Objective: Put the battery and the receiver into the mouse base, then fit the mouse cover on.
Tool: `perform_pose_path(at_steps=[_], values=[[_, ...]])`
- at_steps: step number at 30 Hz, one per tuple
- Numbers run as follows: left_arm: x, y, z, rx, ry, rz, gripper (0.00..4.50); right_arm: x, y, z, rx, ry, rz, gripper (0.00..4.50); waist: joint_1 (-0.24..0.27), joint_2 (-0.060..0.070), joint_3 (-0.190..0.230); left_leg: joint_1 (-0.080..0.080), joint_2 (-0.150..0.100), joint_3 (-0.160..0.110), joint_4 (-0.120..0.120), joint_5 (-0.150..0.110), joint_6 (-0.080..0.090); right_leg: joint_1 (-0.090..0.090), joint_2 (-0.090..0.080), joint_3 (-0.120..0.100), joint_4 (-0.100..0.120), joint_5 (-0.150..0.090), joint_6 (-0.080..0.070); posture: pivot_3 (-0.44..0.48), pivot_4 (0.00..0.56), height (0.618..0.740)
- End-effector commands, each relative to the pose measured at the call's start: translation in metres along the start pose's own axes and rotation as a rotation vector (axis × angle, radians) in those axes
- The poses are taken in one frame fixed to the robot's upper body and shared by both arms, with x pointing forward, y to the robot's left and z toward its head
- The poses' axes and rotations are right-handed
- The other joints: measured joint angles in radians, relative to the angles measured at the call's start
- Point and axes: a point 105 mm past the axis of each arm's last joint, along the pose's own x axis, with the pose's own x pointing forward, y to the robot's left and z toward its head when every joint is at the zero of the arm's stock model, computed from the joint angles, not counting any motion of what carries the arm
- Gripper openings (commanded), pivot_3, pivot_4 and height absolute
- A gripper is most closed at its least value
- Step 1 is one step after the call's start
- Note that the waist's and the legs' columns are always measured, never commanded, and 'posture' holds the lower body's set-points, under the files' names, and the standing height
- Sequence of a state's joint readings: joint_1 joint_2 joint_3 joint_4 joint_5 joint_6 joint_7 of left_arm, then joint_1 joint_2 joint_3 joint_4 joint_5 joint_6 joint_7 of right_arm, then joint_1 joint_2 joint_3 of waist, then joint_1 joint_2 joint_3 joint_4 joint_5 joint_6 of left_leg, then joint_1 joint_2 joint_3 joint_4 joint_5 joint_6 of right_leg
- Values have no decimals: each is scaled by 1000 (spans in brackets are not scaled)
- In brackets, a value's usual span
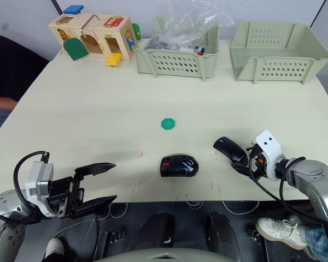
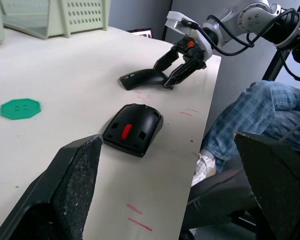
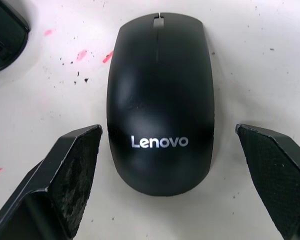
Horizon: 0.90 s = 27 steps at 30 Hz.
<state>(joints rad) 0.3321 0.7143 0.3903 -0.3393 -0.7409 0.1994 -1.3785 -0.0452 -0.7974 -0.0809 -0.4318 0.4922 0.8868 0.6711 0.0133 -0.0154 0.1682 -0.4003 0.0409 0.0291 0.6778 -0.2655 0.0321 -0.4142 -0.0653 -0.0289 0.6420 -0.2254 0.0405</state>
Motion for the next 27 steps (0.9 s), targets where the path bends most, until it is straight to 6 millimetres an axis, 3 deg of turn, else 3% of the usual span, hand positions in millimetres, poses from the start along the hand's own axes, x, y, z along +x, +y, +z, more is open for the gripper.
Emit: perform_pose_path(at_steps=[1,3,5,20,22,27], values=[[0,1,3,28,-7,0,4464,-4,0,9,-35,-36,-8,4500,0,0,0,0,0,0,0,0,0,0,0,0,0,0,0,0,150,740],[1,1,3,28,-6,-1,4464,-4,0,9,-34,-37,-8,4500,0,0,0,0,0,0,0,0,0,0,0,0,0,0,0,0,150,740],[1,1,3,29,-5,-1,4500,-4,0,9,-36,-39,-8,3754,0,0,0,0,0,0,0,0,0,0,0,0,0,0,0,0,150,740],[4,3,3,28,-6,-7,4500,-5,2,11,-40,-47,-11,3754,0,0,0,0,0,0,-1,0,0,-1,0,0,0,0,0,0,150,740],[4,3,3,28,-6,-8,4500,-5,2,11,-42,-47,-9,3187,0,0,0,0,0,0,-1,0,0,-1,0,0,0,0,0,0,150,740],[5,4,3,27,-4,-9,4500,-6,2,13,-43,-49,-11,3187,0,0,0,0,0,0,-1,0,0,-1,0,0,0,0,0,0,150,740]])
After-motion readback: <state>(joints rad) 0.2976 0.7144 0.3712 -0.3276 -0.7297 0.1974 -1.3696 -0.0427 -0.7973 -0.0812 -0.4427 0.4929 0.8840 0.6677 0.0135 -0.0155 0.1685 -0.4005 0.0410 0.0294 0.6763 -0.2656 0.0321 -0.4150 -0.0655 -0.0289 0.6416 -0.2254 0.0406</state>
